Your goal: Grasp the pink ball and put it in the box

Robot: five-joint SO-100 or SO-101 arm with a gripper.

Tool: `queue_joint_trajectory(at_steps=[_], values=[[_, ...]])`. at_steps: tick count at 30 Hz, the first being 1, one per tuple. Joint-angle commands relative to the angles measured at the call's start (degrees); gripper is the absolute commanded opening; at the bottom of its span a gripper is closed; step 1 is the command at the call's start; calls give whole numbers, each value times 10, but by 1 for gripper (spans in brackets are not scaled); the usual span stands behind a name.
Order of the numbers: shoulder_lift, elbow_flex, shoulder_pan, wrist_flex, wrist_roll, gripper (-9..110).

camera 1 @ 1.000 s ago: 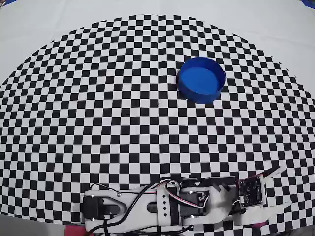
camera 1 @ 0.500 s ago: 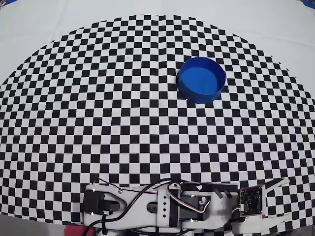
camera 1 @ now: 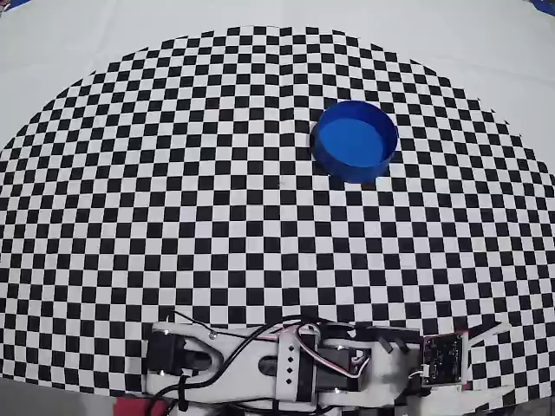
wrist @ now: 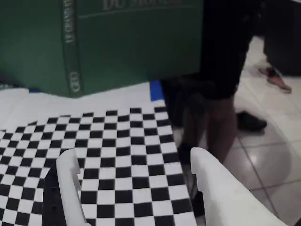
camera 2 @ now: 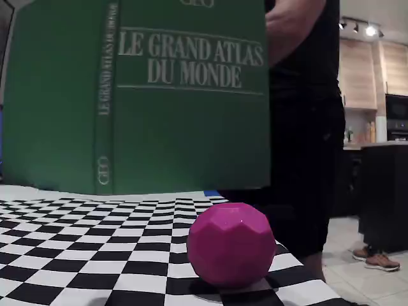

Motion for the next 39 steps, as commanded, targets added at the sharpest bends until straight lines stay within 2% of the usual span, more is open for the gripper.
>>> queue_joint_trajectory(at_steps=[1, 17, 39], values=[[16, 4, 18, -6, -4, 27], [11, 4, 39, -7, -4, 27], [-78, 4, 54, -21, -4, 27]])
